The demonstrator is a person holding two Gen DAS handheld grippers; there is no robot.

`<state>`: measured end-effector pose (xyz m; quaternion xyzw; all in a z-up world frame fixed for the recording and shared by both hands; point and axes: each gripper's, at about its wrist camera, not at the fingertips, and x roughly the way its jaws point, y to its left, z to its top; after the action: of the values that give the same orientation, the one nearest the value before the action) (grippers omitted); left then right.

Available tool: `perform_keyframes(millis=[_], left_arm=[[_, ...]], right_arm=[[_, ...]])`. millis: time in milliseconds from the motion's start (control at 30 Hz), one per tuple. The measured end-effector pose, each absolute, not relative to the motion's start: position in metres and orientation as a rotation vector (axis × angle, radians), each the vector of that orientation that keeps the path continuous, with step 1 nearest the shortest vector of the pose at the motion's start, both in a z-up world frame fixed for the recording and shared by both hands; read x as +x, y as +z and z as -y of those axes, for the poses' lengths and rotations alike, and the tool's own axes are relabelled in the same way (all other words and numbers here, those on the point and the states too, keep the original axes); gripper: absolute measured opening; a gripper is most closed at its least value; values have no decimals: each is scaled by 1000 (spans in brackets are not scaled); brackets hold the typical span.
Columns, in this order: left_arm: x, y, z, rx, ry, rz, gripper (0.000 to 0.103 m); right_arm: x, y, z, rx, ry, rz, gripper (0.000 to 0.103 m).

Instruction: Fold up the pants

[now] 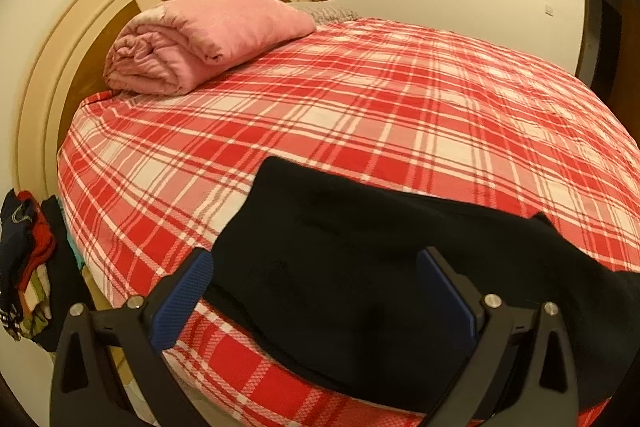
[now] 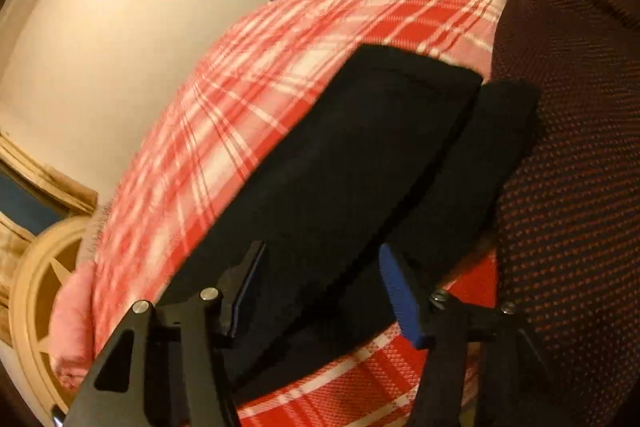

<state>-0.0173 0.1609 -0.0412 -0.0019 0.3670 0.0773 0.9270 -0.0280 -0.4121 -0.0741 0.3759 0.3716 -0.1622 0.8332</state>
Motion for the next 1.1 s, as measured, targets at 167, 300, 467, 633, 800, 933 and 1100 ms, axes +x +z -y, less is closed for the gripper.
perform_keyframes(millis=[167,300,467,633,800,933,1100], left_arm=[[-15,-45,-165,-23,152,-773,103],[-16,-44,-165,-21,152,-767,103],[-17,-43,-165,-15,152,-768,103],[-19,-39,-165,-13,155,-757,103],[-19,-37,-161,-10,147,-752,103],[-19,-35,-156,-6,133,-747,103],[-18,-34,-152,-6,121,-746,103]], right_arm=[[-21,-77,403,751,-334,-739,29],[-15,-84,410,789,-296,-728,9],[-17,-88,436,927,-296,-654,9],[-16,-86,460,974,-339,-639,20],[-10,-84,468,996,-336,-626,23],[-6,-74,462,905,-291,-642,5],[-30,-46,463,856,-294,-602,5]])
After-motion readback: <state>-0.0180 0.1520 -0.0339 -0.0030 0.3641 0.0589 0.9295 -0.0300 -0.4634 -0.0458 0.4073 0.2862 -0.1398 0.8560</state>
